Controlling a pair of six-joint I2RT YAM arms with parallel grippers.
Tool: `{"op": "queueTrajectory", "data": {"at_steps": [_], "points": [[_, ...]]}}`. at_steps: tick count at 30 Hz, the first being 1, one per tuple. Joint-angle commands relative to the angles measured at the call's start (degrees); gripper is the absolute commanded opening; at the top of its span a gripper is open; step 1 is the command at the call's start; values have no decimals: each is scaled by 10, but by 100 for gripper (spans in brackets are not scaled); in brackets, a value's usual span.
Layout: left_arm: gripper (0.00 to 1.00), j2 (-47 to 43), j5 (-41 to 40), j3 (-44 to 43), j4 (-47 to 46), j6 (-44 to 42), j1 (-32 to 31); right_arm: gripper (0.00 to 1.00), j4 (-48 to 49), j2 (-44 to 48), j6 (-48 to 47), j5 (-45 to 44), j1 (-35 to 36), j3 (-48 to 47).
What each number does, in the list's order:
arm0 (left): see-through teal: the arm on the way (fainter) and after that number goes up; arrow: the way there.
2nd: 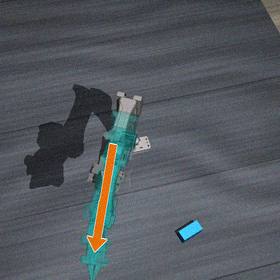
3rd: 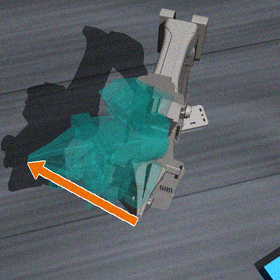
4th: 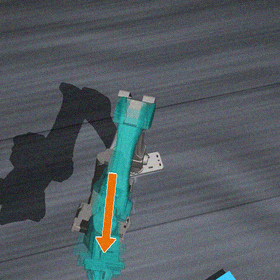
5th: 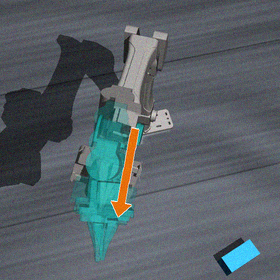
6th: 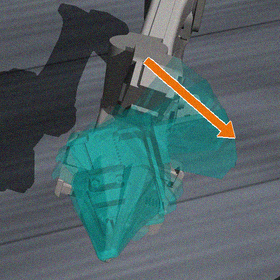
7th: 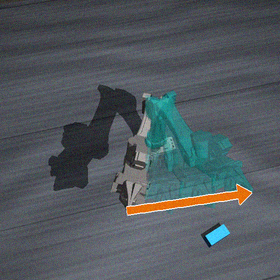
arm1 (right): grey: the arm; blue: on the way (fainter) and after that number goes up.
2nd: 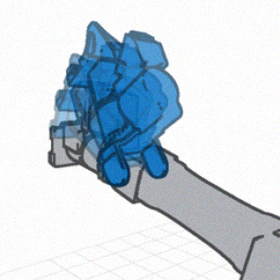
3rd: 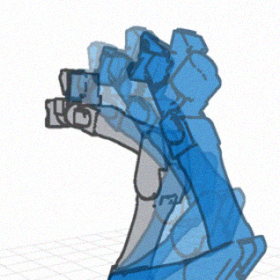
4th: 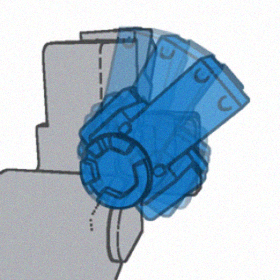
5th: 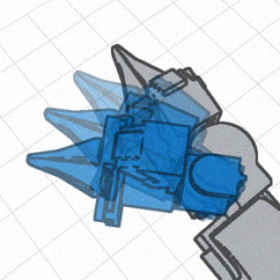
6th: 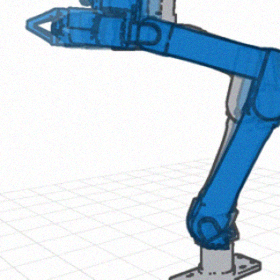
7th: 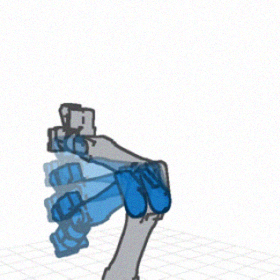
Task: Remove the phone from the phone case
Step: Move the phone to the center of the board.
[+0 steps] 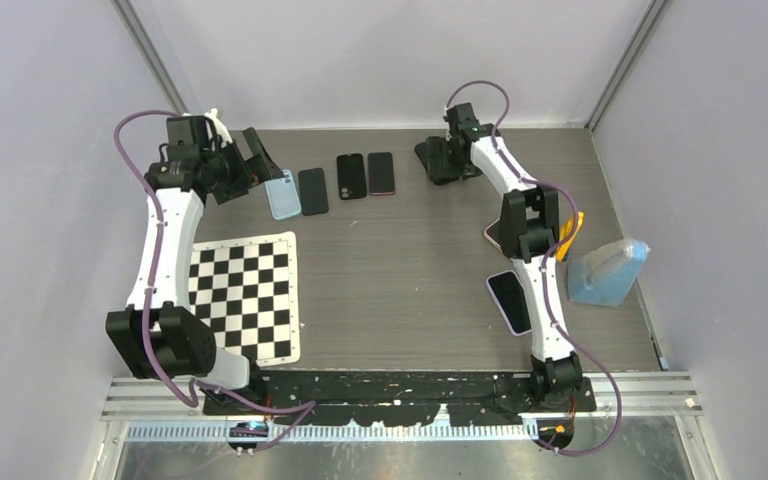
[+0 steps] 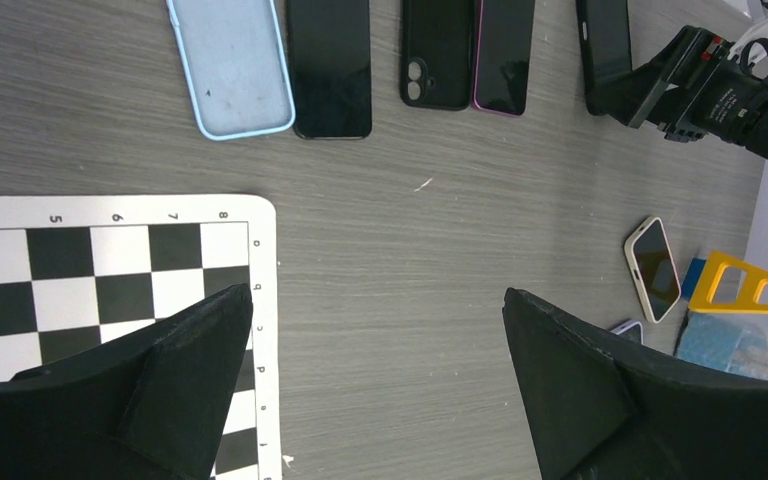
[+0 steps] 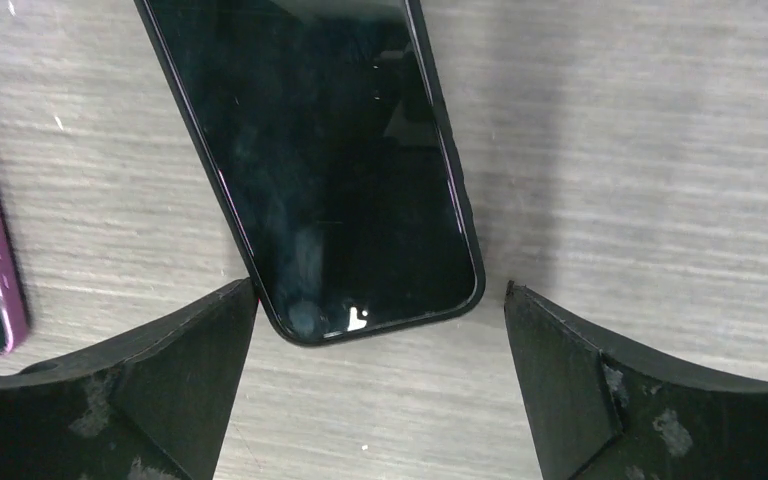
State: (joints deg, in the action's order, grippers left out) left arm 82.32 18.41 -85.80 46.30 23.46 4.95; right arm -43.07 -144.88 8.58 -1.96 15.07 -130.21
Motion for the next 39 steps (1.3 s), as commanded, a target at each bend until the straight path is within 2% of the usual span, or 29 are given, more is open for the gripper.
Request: {"op": "queueTrajectory", "data": {"at_steps": [1,4,10,12,18,21,27,30,34,38,39], "points": [[100,8,-12,-37,3,-17,1,100,-73,-80,25,63,-7,-86],[100,17,-11,-46,10,-17,1,100,-90,-104,24,59,-6,-119],[100,25,-11,-54,9,-18,1,100,-93,-106,-42,22,15,-123],[100,29,-9,-57,10,-18,1,96,-90,-108,-56,11,24,-125],[100,36,6,-63,17,-26,1,65,-106,-107,-59,-40,39,-129],[100,37,9,-61,18,-29,1,55,-97,-84,-48,-60,41,-98],[100,34,23,-57,16,-29,1,53,-63,48,-6,-17,52,69],[100,34,29,-58,11,-27,0,53,-61,138,49,31,61,187],[100,38,43,-62,5,-18,0,54,-82,232,112,31,90,309],[100,36,56,-53,-8,-8,1,61,-73,304,146,22,128,426],[100,34,63,-49,-13,-8,0,66,-69,313,151,21,135,451]]}}
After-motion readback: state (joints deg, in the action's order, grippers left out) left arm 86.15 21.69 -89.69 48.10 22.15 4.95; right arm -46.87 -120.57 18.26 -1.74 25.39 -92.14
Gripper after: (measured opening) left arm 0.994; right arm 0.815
